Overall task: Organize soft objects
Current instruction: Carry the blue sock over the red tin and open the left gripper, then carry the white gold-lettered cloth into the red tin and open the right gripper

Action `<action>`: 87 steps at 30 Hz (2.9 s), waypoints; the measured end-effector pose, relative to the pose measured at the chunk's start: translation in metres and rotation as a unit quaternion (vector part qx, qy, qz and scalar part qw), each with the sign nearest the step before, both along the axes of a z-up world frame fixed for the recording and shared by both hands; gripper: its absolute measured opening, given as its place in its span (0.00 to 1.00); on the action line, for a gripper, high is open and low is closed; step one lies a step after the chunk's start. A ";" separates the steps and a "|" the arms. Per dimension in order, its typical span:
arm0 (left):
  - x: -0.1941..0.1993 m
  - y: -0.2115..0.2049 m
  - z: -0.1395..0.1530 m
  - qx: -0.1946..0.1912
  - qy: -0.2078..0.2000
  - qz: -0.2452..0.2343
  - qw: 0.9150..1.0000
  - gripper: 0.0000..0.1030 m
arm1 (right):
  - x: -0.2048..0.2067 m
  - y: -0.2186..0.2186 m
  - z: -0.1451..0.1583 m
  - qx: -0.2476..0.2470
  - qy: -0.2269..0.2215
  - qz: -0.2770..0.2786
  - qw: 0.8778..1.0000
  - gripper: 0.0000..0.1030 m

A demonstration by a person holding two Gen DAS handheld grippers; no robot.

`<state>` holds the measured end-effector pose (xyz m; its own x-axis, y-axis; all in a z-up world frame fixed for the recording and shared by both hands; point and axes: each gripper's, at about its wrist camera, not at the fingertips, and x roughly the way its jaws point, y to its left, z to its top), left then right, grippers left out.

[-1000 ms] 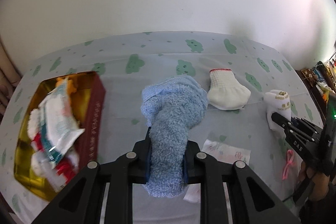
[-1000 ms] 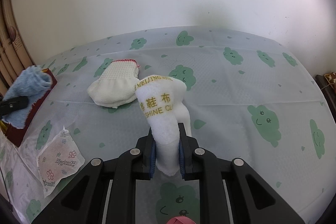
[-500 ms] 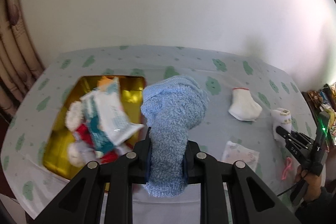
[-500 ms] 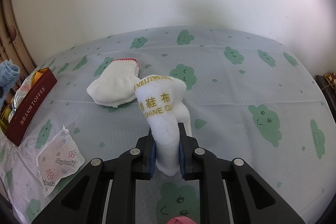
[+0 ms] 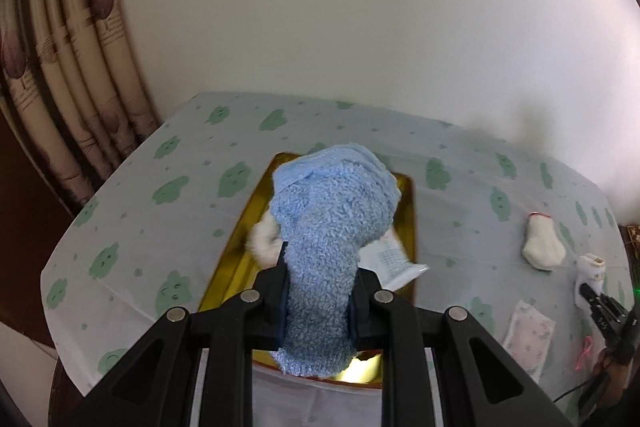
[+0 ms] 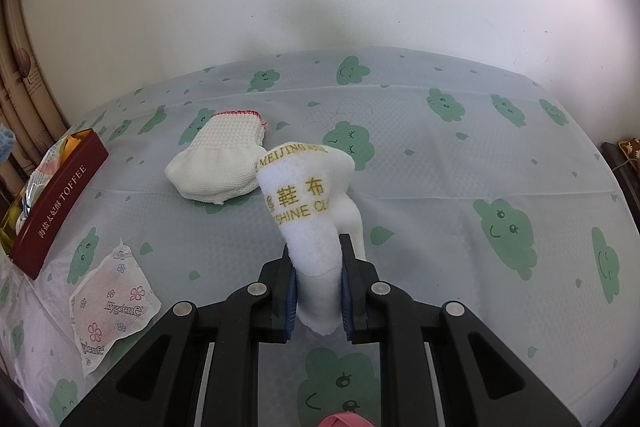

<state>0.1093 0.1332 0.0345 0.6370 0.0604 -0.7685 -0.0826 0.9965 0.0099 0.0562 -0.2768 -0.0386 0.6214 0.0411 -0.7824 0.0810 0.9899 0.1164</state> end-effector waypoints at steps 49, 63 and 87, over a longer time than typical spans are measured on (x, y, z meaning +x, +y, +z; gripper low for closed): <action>-0.024 0.020 -0.038 0.070 -0.024 0.032 0.997 0.49 | -0.003 0.003 0.002 -0.012 -0.012 0.000 1.000 0.16; -0.055 0.038 -0.042 0.066 -0.079 0.047 0.994 0.49 | -0.001 0.021 0.011 -0.073 0.009 -0.001 0.997 0.16; -0.076 0.042 -0.030 -0.013 -0.136 -0.007 0.991 0.51 | 0.010 0.189 0.076 -0.053 -0.034 0.171 0.983 0.15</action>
